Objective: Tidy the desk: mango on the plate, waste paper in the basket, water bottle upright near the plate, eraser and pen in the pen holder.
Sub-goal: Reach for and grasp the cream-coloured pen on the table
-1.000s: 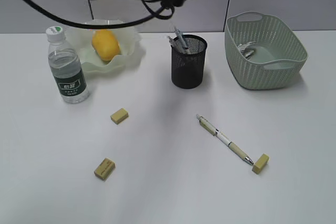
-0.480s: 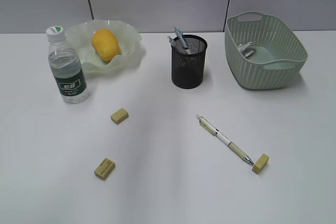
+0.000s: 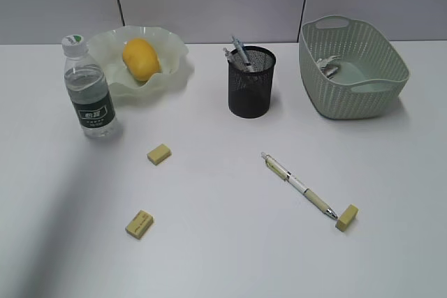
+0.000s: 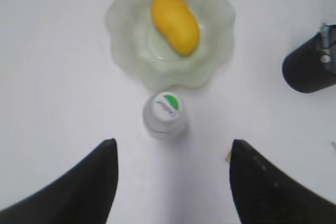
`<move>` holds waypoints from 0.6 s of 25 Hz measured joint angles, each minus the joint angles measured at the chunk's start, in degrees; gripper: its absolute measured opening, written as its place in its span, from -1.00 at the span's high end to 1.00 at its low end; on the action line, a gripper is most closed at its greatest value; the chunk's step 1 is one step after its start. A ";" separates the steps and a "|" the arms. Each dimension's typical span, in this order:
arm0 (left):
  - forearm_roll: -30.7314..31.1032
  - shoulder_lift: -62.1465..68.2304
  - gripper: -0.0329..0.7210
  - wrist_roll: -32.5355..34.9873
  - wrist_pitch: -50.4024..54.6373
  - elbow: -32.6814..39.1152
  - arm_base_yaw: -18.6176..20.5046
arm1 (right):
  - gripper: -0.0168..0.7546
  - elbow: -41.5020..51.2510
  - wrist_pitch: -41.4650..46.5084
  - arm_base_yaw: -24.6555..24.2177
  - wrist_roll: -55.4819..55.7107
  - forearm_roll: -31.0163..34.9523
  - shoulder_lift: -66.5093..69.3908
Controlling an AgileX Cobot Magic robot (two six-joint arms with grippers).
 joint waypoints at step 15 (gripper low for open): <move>-5.61 -1.87 -0.43 6.14 0.38 4.91 16.96 | -0.33 0.00 0.00 0.00 0.00 0.00 0.00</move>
